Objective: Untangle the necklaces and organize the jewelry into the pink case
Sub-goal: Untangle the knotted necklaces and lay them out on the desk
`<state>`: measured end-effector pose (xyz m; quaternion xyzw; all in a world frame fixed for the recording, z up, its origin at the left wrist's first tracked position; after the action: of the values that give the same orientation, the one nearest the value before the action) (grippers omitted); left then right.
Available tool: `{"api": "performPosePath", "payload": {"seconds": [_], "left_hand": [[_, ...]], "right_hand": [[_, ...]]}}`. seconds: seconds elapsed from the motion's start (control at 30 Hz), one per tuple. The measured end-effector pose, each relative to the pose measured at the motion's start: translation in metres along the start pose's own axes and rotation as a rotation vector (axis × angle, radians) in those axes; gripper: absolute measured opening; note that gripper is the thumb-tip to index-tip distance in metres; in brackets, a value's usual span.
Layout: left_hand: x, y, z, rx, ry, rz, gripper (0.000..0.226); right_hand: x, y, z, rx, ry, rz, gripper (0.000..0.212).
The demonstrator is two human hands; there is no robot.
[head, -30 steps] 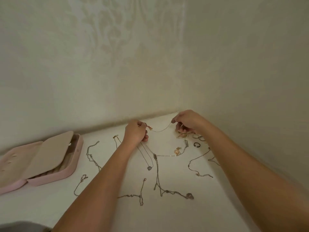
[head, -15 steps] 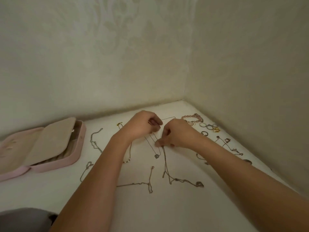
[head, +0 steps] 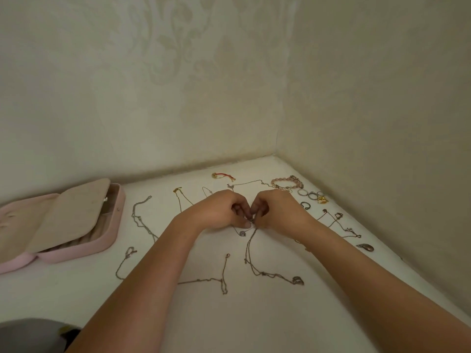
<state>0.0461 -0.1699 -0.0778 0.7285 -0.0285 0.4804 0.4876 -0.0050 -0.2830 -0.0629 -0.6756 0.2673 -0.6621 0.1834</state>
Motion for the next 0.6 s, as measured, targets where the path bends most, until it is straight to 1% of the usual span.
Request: {"api": "performPosePath", "payload": {"seconds": [0.13,0.2,0.3,0.4,0.5,0.53,0.6], "left_hand": [[0.0,0.001,0.001,-0.007,-0.014,0.048,0.016],[0.001,0.002,0.001,-0.01,-0.021,0.063,0.017],[0.009,-0.001,-0.003,0.024,0.019,0.068,0.013],[0.017,-0.001,-0.011,0.101,0.097,0.141,0.028],[0.009,0.014,-0.024,0.16,0.142,0.282,0.042],[0.004,0.02,-0.029,0.159,0.156,0.328,0.045],[-0.005,0.032,-0.045,0.097,0.192,0.418,0.046]], "right_hand": [[0.004,0.006,0.001,-0.006,-0.031,0.212,0.022],[0.007,0.007,0.001,-0.004,-0.059,0.239,0.023],[0.006,0.012,0.003,-0.017,-0.049,0.176,0.023],[0.007,0.015,0.005,-0.034,-0.01,0.16,0.026],[0.008,0.015,0.005,-0.006,-0.001,0.144,0.025],[0.008,0.014,0.004,0.01,-0.005,0.133,0.024],[0.007,0.013,0.003,0.033,-0.014,0.092,0.023]]}}
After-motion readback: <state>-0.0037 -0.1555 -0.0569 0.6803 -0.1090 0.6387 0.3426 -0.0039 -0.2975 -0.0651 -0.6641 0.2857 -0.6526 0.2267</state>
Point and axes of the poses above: each hand's wrist, its own z-axis towards the middle knuckle, its own x-axis out of the back of the hand, y = z × x, the point moved 6 cm from there along z, towards the middle knuckle, and after that the axes turned 6 degrees about -x, right-handed, at the moved point
